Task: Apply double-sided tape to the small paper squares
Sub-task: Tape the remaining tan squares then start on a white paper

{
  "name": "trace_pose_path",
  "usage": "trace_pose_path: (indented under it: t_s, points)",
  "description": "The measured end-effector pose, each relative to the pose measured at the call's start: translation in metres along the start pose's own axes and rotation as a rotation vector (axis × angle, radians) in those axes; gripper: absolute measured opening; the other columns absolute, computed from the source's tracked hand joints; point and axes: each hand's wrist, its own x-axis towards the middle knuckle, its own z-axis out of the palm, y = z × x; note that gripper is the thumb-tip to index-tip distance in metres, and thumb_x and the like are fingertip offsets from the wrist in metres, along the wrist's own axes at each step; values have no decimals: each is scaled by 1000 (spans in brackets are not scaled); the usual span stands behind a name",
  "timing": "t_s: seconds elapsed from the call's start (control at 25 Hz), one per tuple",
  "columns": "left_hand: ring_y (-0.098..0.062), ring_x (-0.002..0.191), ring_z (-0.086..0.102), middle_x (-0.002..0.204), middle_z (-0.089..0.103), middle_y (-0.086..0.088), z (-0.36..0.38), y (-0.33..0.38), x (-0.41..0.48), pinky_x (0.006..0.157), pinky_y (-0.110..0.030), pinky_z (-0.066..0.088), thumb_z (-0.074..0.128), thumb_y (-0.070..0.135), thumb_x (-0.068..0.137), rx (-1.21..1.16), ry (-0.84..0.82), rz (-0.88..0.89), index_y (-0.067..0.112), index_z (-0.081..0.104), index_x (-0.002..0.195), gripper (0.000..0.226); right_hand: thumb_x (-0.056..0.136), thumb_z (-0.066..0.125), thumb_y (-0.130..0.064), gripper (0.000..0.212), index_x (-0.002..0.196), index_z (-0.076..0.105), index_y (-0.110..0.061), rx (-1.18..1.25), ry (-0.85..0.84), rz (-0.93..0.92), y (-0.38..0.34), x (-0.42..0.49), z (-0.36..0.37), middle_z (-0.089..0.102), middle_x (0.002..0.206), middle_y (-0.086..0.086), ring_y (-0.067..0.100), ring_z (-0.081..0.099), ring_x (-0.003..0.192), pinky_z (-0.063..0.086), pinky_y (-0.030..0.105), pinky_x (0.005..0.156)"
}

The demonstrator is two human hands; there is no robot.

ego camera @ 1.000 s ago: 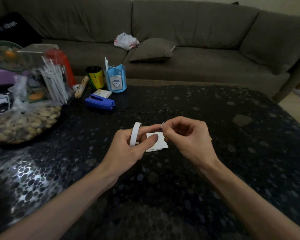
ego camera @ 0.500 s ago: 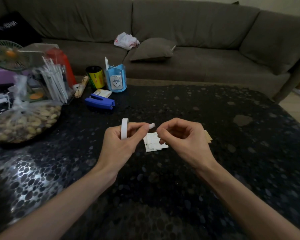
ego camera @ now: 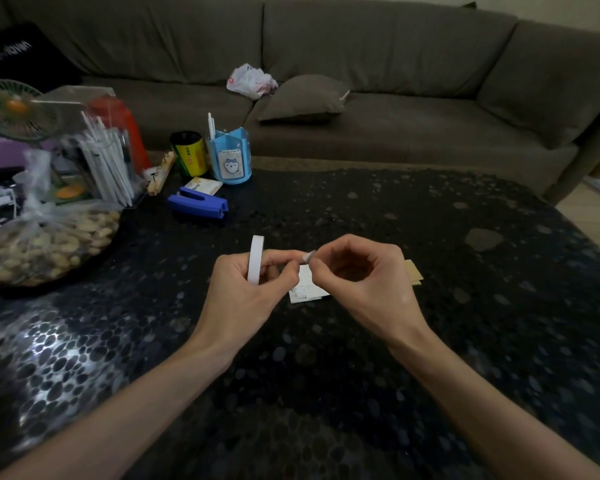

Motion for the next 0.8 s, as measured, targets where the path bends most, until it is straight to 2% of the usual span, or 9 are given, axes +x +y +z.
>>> trace_pose_path:
  t_s: [0.16, 0.28, 0.36, 0.52, 0.64, 0.8]
  points:
    - [-45, 66, 53, 68, 59, -24, 3, -1, 0, 68, -36, 55, 71, 11, 92, 70, -27, 71, 36, 81, 98, 28, 90, 81, -19, 8, 98, 80, -22, -144, 68, -84, 4, -1, -3, 76, 87, -14, 7, 73, 84, 59, 22, 76]
    - [-30, 56, 51, 62, 58, -15, 1, -5, 2, 64, -20, 53, 70, 6, 94, 111, -49, 104, 31, 80, 107, 30, 91, 80, -21, 12, 104, 81, -21, -239, 61, -140, 4, -3, -4, 77, 93, -13, 3, 72, 86, 60, 23, 78]
    - [-21, 56, 54, 59, 59, -9, 0, -7, 2, 67, -18, 53, 70, 5, 94, 147, -63, 117, 27, 79, 112, 30, 92, 79, -20, 15, 106, 80, -21, -287, 58, -173, 4, -3, -4, 77, 95, -12, 2, 71, 87, 59, 22, 79]
    - [-28, 58, 57, 60, 58, -12, 0, -7, 2, 66, -22, 55, 70, 6, 94, 193, -80, 124, 28, 77, 116, 31, 93, 79, -20, 13, 106, 81, -21, -353, 52, -221, 5, -1, -7, 76, 94, -12, 2, 70, 86, 58, 21, 77]
    - [-7, 52, 55, 53, 56, 8, 0, -8, 1, 63, -13, 49, 70, 6, 94, 227, -92, 116, 23, 76, 120, 31, 93, 78, -20, 13, 105, 80, -22, -374, 30, -228, 5, -1, -8, 75, 93, -12, 1, 69, 85, 58, 20, 77]
    - [-5, 53, 55, 54, 58, 7, -1, -8, 1, 64, -14, 51, 71, 6, 93, 224, -82, 138, 24, 78, 116, 29, 93, 78, -19, 13, 106, 80, -21, -366, 7, -218, 6, 0, -8, 75, 93, -12, 1, 70, 86, 59, 20, 78]
